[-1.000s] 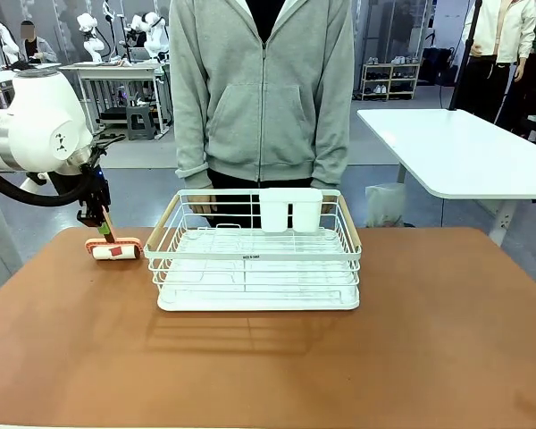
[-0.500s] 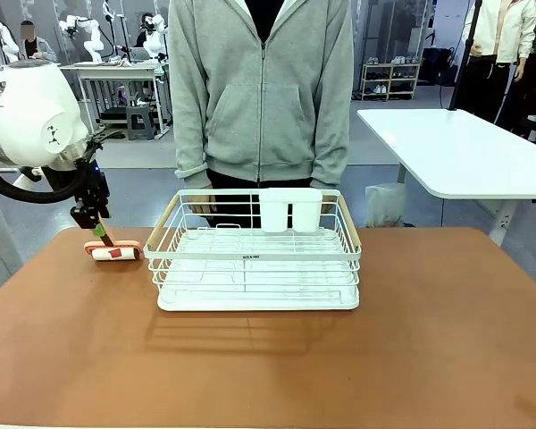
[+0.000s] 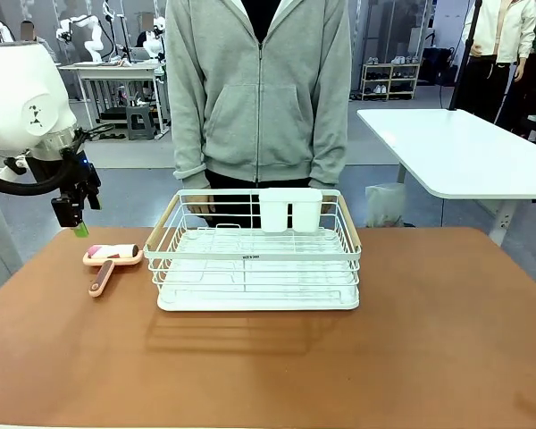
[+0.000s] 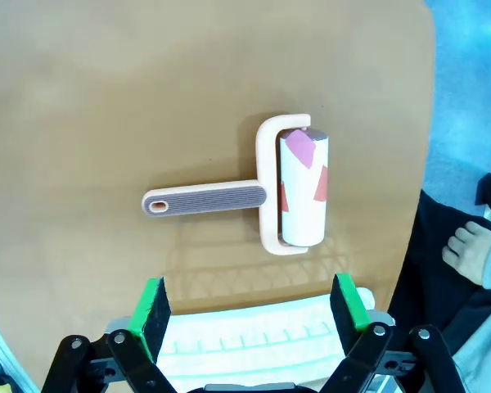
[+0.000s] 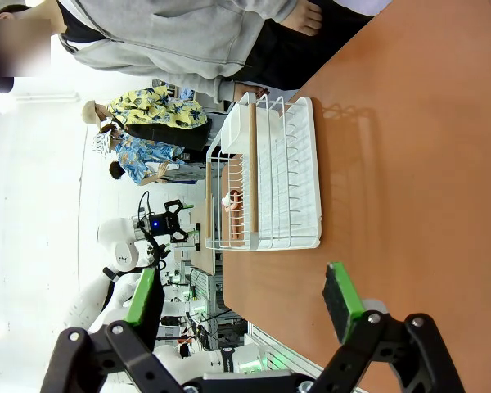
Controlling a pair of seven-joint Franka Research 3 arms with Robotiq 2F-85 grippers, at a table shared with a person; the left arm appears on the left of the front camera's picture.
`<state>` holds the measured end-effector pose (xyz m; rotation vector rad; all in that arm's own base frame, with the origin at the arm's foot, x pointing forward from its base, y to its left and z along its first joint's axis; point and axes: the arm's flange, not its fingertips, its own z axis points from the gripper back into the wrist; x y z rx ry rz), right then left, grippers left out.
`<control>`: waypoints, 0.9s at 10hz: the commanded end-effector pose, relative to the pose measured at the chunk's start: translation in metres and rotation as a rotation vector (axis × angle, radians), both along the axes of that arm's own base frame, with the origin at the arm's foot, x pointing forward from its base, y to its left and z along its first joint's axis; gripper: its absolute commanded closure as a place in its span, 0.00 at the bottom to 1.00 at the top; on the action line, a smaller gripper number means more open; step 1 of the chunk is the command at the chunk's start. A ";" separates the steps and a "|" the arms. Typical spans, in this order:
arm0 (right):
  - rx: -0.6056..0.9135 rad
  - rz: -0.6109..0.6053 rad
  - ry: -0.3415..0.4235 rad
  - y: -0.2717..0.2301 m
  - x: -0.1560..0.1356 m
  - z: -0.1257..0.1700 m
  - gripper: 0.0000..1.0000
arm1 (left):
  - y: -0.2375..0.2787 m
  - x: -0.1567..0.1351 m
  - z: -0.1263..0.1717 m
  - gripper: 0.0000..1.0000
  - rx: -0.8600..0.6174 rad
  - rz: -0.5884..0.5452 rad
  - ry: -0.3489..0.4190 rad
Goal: Clean the table.
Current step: Place the Lint Roller down when the Dish drying rack is positioned in the middle of the table.
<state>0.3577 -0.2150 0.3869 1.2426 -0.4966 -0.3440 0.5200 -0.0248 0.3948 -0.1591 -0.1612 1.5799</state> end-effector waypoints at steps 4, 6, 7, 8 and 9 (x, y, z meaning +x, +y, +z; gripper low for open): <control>0.001 -0.003 -0.003 0.001 -0.002 0.002 0.00 | 0.001 -0.006 0.006 0.00 0.003 -0.006 0.022; 0.001 -0.003 -0.003 0.001 -0.002 0.002 0.00 | 0.001 -0.006 0.006 0.00 0.003 -0.006 0.022; 0.001 -0.003 -0.003 0.001 -0.002 0.002 0.00 | 0.001 -0.006 0.006 0.00 0.003 -0.006 0.022; 0.001 -0.003 -0.003 0.001 -0.002 0.002 0.00 | 0.001 -0.006 0.006 0.00 0.003 -0.006 0.022; 0.001 -0.003 -0.003 0.001 -0.002 0.002 0.00 | 0.001 -0.006 0.006 0.00 0.003 -0.006 0.022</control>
